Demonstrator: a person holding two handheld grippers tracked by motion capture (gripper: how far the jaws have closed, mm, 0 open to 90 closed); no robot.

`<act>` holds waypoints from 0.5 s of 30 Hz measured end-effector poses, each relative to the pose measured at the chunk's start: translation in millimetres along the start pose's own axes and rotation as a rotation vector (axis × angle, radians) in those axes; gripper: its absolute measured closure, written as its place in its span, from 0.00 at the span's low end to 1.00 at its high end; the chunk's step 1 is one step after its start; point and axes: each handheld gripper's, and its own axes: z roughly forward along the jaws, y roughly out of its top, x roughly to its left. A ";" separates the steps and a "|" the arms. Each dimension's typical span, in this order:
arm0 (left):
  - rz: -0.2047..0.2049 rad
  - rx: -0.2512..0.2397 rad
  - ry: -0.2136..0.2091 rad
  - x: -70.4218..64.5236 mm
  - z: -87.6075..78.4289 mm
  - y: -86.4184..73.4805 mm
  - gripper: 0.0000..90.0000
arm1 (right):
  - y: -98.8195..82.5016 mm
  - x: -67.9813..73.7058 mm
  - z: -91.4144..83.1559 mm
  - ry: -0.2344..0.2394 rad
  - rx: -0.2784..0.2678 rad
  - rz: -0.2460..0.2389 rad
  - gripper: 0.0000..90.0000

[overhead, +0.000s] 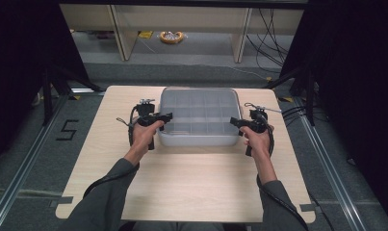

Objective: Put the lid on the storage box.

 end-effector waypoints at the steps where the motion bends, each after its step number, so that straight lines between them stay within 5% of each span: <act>1: 0.000 0.000 -0.001 0.5 -0.3 -0.4 0.46 | -0.3 0.0 0.1 0.006 -0.001 -0.003 0.48; 3: 0.003 0.004 -0.006 1.6 -0.7 -0.3 0.46 | -1.2 4.2 -1.7 0.002 0.013 0.049 0.48; 7: -0.012 -0.008 -0.003 0.1 -0.2 -0.8 0.46 | 0.3 2.5 0.2 -0.004 0.006 0.007 0.47; 8: -0.015 -0.008 -0.007 0.5 -0.3 -0.8 0.46 | 1.2 -1.2 1.1 -0.005 -0.002 -0.043 0.47; 15: -0.004 -0.031 0.027 6.4 -5.9 1.5 0.45 | 2.3 3.8 3.5 -0.017 0.005 -0.055 0.46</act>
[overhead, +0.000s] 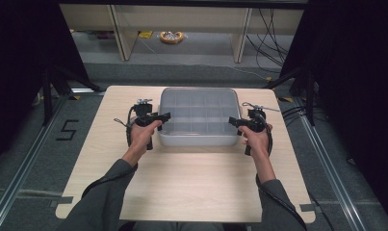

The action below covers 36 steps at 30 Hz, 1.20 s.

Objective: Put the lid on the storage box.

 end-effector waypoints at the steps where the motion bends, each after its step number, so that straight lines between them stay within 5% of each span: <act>1: -0.008 0.005 -0.001 2.2 -0.4 0.4 0.45 | -0.1 3.2 -0.3 -0.003 0.010 0.026 0.46; 3: -0.018 0.034 -0.010 6.8 0.4 -0.6 0.45 | 0.0 -0.1 2.2 0.002 -0.005 -0.029 0.44; 7: -0.050 0.058 -0.013 14.8 2.9 -5.8 0.45 | 0.8 -0.8 3.4 0.001 -0.006 -0.025 0.44; 13: -0.097 0.079 -0.087 16.9 7.7 -9.0 0.48 | 5.6 4.9 3.8 -0.015 0.014 -0.059 0.44; 14: -0.077 0.090 -0.074 15.9 7.5 -8.5 0.47 | 6.7 12.0 3.1 -0.036 0.036 -0.005 0.42; 15: -0.067 0.084 -0.064 14.6 8.4 -8.1 0.46 | 7.4 10.3 3.7 -0.035 0.040 -0.049 0.41; 17: -0.063 0.088 -0.055 13.8 8.2 -6.9 0.47 | 6.2 11.3 4.9 -0.034 0.023 -0.054 0.41; 20: -0.056 0.081 -0.043 13.3 7.1 -5.6 0.51 | 5.8 14.0 3.0 -0.035 0.046 -0.002 0.41; 21: -0.067 0.076 -0.042 13.6 6.9 -5.3 0.53 | 5.5 8.3 4.6 -0.013 0.014 -0.065 0.41; 30: -0.105 0.059 -0.072 17.7 7.3 -1.1 0.51 | 5.3 5.2 6.1 -0.013 -0.007 -0.084 0.42; 33: -0.164 0.041 -0.094 22.1 10.9 1.9 0.51 | 4.6 6.2 7.6 -0.003 -0.010 -0.048 0.42; 34: -0.179 0.038 -0.102 24.8 12.6 3.4 0.52 | 5.6 2.4 9.5 -0.007 -0.026 -0.084 0.43; 36: -0.184 0.034 -0.095 28.7 16.0 5.7 0.52 | 6.9 6.3 6.8 0.005 0.004 -0.003 0.44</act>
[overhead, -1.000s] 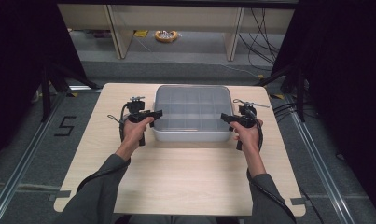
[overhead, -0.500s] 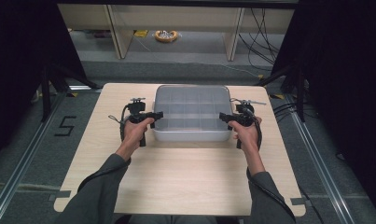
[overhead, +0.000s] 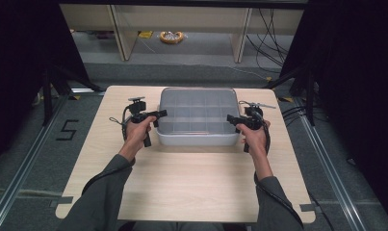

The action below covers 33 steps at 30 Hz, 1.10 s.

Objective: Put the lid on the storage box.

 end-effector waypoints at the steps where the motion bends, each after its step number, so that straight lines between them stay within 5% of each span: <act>1: 0.000 -0.002 0.003 0.4 2.7 0.8 0.52 | 0.4 -0.9 0.9 -0.006 -0.002 -0.008 0.45; 6: -0.008 0.006 0.002 4.0 13.0 3.1 0.53 | 3.7 -12.5 6.1 0.013 -0.038 -0.064 0.48; 11: -0.001 0.007 -0.004 4.4 17.3 7.2 0.54 | 7.1 -15.1 6.2 0.028 -0.009 -0.007 0.49; 12: -0.001 0.008 0.001 4.2 17.5 8.5 0.55 | 6.9 -11.4 7.3 0.022 -0.003 0.054 0.49; 13: -0.001 0.007 0.000 4.4 17.5 9.3 0.56 | 8.4 -18.0 10.5 0.025 -0.020 -0.006 0.49; 21: -0.034 0.001 0.013 5.7 16.5 9.8 0.62 | 12.1 -19.2 14.2 0.024 -0.047 -0.012 0.53; 25: -0.039 -0.017 0.010 8.4 14.5 10.6 0.68 | 10.9 -18.3 12.1 0.028 -0.049 0.004 0.55; 26: -0.029 -0.021 0.006 8.9 14.4 11.0 0.69 | 10.4 -15.5 9.8 0.038 -0.048 0.064 0.56; 31: -0.040 -0.021 0.020 5.7 12.7 11.8 0.70 | 10.9 -16.1 7.7 0.049 -0.058 0.078 0.57; 32: -0.030 -0.020 0.017 6.1 12.2 12.3 0.70 | 11.5 -18.7 8.3 0.046 -0.071 0.032 0.57; 33: -0.030 -0.021 0.015 5.8 11.6 12.4 0.70 | 11.3 -17.7 7.7 0.044 -0.066 0.041 0.57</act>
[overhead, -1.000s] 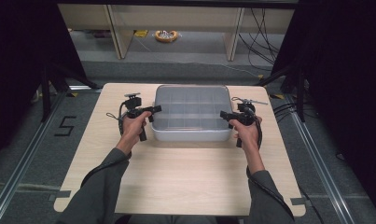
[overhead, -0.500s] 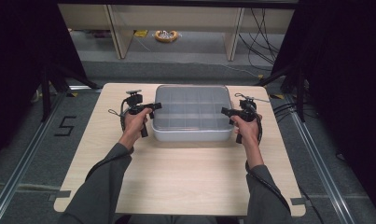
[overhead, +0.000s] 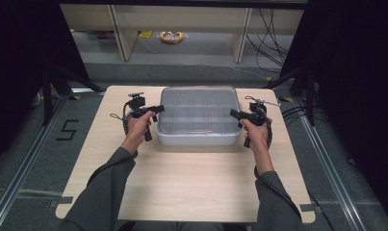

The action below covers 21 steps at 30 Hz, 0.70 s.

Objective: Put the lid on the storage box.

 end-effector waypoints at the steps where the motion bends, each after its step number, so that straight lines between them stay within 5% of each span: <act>1: 0.001 -0.001 -0.001 0.0 -0.6 0.1 0.70 | -0.2 -0.2 0.0 -0.002 -0.002 -0.005 0.57; 4: -0.010 0.000 0.000 -0.9 -3.5 0.9 0.70 | -1.0 3.5 -1.9 0.001 0.015 0.026 0.56; 5: -0.011 -0.002 -0.002 -1.0 -4.1 1.1 0.70 | -1.0 -0.4 -0.6 -0.005 -0.008 -0.043 0.55; 6: -0.011 0.002 -0.003 -1.1 -4.6 1.4 0.70 | -1.4 -0.6 -0.8 -0.004 -0.008 -0.047 0.55; 11: -0.014 -0.010 -0.013 -3.0 -8.0 3.2 0.69 | -2.3 -0.4 -3.4 0.017 -0.018 -0.022 0.53; 13: -0.006 -0.022 -0.017 -2.9 -8.6 3.4 0.69 | -3.3 4.1 -6.3 0.018 0.000 0.027 0.52; 15: -0.009 -0.014 -0.016 -2.2 -8.9 3.7 0.69 | -3.7 -0.1 -5.6 0.014 -0.012 -0.037 0.52; 18: -0.015 -0.018 -0.016 -1.1 -7.8 2.4 0.69 | -6.1 3.0 -6.5 0.008 -0.012 -0.052 0.52; 21: -0.019 -0.016 -0.009 0.3 -7.7 2.2 0.69 | -9.0 8.2 -8.3 0.008 0.010 -0.013 0.51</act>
